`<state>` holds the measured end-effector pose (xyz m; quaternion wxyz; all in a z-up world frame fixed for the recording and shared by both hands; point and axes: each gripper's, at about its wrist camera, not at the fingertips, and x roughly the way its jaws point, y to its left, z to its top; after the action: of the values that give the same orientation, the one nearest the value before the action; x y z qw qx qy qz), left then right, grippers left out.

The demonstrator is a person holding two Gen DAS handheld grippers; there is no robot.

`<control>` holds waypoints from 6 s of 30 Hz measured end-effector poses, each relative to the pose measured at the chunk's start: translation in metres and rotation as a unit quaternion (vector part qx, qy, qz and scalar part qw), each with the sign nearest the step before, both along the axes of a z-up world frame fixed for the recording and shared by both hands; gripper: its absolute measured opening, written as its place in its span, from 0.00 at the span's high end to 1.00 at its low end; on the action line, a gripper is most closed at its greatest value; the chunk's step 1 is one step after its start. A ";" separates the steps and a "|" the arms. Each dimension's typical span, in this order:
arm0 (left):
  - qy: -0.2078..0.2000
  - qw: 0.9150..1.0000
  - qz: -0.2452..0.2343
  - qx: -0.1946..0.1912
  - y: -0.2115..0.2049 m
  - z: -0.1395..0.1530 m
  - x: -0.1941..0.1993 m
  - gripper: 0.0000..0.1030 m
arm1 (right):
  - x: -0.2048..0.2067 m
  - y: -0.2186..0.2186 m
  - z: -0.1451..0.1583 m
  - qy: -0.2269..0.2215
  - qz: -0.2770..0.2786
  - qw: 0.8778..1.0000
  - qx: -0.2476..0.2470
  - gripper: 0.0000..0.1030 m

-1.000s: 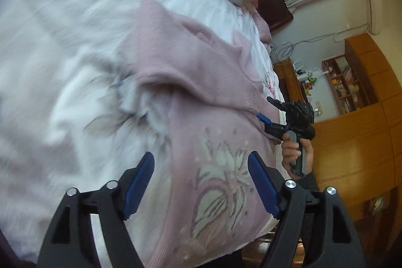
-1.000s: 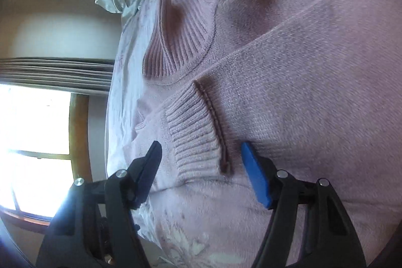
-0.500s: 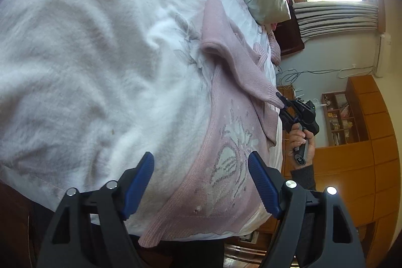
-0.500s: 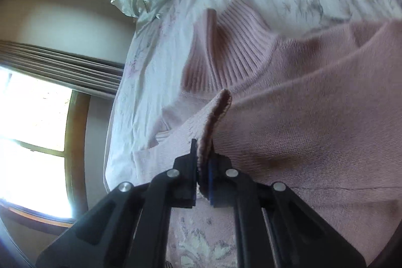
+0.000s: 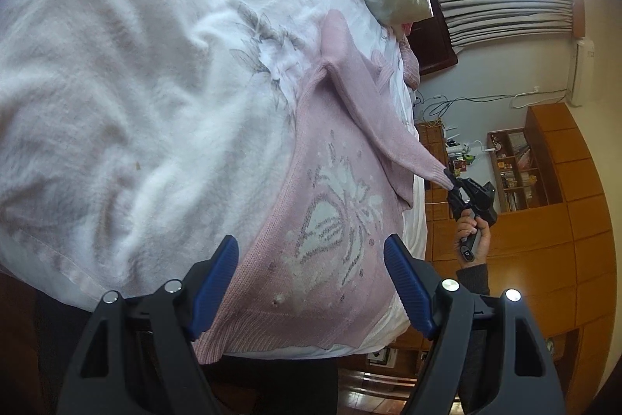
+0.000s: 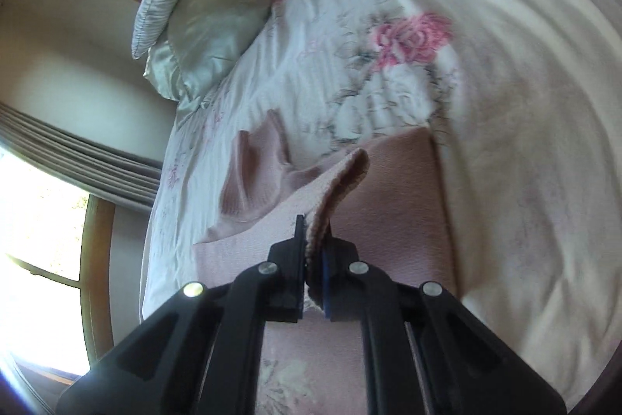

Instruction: Fold small clothes

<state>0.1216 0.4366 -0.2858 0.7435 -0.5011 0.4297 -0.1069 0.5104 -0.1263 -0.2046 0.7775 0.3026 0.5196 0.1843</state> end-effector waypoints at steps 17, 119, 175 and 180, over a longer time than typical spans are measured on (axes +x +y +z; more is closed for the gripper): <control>-0.003 1.000 -0.023 0.008 -0.022 0.006 0.023 0.25 | -0.007 -0.012 -0.048 0.025 0.007 1.000 0.014 0.95; -0.012 0.960 -0.224 0.170 -0.131 0.006 0.574 0.15 | 0.199 0.179 -0.060 -0.024 0.140 0.990 -0.019 0.56; 0.028 0.966 -0.206 0.153 -0.145 -0.023 0.316 0.94 | -0.068 0.126 -0.090 0.037 0.124 0.991 0.032 0.93; 0.045 0.965 -0.195 0.167 -0.138 -0.035 0.311 0.94 | -0.071 0.113 -0.096 0.039 0.116 0.992 -0.008 1.00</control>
<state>0.4321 0.2984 -0.3205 0.7613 -0.2802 0.5641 -0.1536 0.4396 -0.0131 -0.3006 0.7321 0.2412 0.5829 0.2570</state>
